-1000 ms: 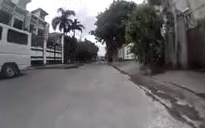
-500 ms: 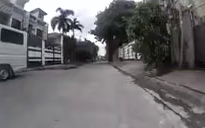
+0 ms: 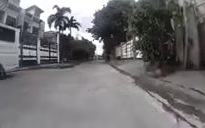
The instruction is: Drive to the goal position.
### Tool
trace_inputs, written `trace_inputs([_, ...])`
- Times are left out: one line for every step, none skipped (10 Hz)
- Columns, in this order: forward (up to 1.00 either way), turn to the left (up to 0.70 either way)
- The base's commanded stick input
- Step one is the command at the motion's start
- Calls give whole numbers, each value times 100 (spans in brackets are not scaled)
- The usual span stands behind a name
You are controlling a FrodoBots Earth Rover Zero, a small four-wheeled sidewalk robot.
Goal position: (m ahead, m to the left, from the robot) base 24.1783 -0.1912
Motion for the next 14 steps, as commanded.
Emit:
trace_inputs([70, 0])
trace_inputs([70, -7])
trace_inputs([70, -22])
trace_inputs([70, -27])
trace_inputs([70, 0])
trace_inputs([70, 0])
trace_inputs([70, 0])
trace_inputs([70, 0])
trace_inputs([70, -28])
trace_inputs([70, -3])
trace_inputs([70, 0])
trace_inputs([70, 0])
trace_inputs([70, 0])
trace_inputs([70, 0])
